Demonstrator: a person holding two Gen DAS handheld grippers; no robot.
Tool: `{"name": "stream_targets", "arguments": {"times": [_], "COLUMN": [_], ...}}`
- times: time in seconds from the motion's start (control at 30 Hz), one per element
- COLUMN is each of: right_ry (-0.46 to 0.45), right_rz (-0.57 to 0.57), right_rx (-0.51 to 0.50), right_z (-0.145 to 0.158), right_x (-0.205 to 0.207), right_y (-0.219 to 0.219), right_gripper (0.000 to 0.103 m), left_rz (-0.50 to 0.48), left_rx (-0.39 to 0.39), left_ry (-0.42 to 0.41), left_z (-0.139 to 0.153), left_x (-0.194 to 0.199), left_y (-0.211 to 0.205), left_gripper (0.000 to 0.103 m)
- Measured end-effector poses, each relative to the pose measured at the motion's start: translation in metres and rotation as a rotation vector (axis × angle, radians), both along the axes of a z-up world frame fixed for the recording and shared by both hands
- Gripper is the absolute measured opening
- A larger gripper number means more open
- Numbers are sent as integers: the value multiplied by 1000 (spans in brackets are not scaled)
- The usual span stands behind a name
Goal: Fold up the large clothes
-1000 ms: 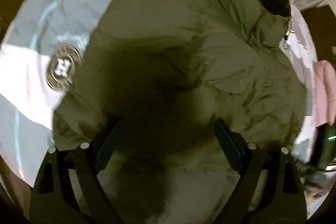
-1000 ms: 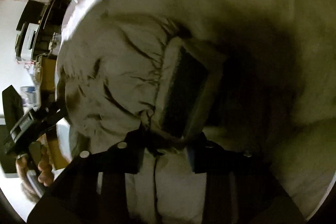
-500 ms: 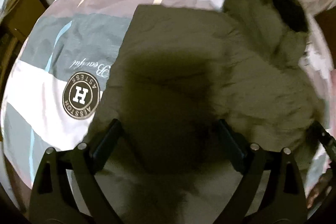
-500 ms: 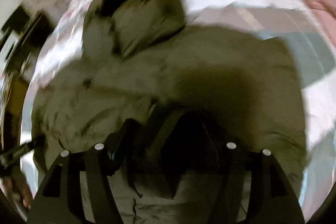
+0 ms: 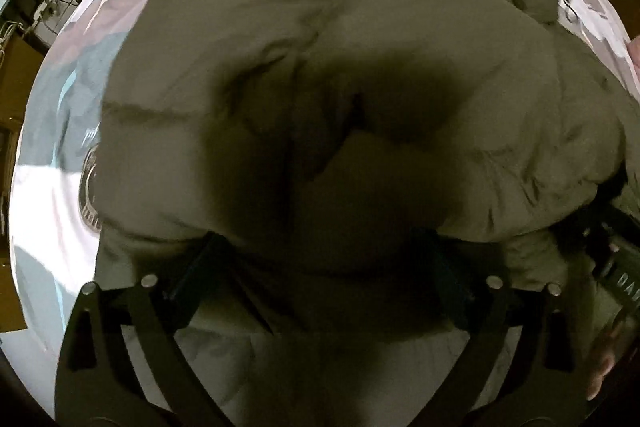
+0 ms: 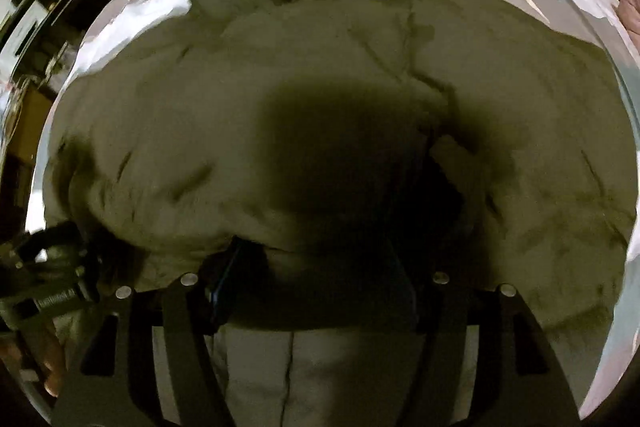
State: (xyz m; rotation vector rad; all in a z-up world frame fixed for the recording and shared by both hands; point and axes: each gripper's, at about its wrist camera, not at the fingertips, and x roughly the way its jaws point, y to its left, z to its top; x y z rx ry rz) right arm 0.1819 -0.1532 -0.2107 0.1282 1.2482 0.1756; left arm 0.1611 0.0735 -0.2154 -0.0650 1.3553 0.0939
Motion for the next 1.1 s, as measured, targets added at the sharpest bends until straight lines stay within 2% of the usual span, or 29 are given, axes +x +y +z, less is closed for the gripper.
{"name": "stream_targets", "arguments": {"times": [0.13,0.23,0.33,0.43,0.53,0.63,0.67,0.77,0.83,0.87,0.93,0.97,1.03,1.1], "right_ry": [-40,-71,-64,-6,-26,-80,-74,-18,17,18,1,-4,-58,-151], "right_rz": [-32,-14,-6,-28,-54,-127,-162,-239,-213,-184,-181,-191,-208,-205], "right_rx": [-1,-42,-55,0,40,1,-19,-79,-104,-127,-159,-144,-74,-10], "right_z": [5,6,5,19,39,53,50,25,1,-6,1,9,35,74], "right_x": [16,29,32,24,8,-3,-1,13,22,25,23,21,14,7], "right_y": [11,25,28,14,0,-26,-35,-56,-56,-52,-47,-47,-48,-47], "right_gripper": [65,66,66,66,66,67,69,73,88,90,91,91,91,91], "left_rz": [138,194,184,140,93,87,95,127,138,137,144,154,184,205], "left_rx": [-52,-43,-28,-39,-12,23,38,68,67,71,78,66,-19,-110], "left_ry": [-11,-20,-10,-14,-69,-112,-113,-42,2,6,12,12,-9,-34], "left_z": [0,-4,-5,7,29,42,42,21,3,0,6,10,32,54], "left_x": [24,34,34,23,5,-3,-2,8,12,12,11,12,3,-7], "left_y": [19,25,23,22,26,35,39,57,61,62,61,62,66,68], "left_gripper": [99,99,99,99,99,99,99,100,101,101,101,101,101,101]}}
